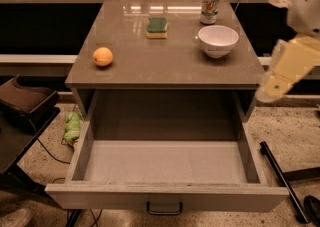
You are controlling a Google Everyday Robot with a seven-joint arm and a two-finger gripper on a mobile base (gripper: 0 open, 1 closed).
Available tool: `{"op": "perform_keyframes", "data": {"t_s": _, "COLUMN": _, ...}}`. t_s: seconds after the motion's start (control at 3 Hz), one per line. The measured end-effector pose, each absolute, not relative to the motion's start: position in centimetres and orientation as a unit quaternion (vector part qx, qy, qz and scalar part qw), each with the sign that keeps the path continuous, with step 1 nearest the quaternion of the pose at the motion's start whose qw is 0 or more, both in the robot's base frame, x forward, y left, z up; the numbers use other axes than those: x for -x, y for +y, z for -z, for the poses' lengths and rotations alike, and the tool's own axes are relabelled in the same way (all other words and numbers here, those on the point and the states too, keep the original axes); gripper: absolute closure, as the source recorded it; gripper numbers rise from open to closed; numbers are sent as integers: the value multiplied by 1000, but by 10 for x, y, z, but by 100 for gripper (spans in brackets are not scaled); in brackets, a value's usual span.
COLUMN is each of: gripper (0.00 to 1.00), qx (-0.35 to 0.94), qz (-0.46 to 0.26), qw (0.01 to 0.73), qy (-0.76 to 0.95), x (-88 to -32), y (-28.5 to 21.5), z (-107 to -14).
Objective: Place orange into top drawer
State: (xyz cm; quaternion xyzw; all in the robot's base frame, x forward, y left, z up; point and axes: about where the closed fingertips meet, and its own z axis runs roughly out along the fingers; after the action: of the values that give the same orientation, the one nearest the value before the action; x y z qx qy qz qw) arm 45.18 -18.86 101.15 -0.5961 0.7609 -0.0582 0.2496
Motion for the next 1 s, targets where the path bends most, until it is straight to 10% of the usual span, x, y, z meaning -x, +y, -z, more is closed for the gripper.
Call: {"op": "perform_keyframes", "data": {"t_s": 1.0, "gripper": 0, "qx": 551, "qz": -86, "qw": 481, "qy": 676, "x": -561, "y": -63, "z": -1007}}
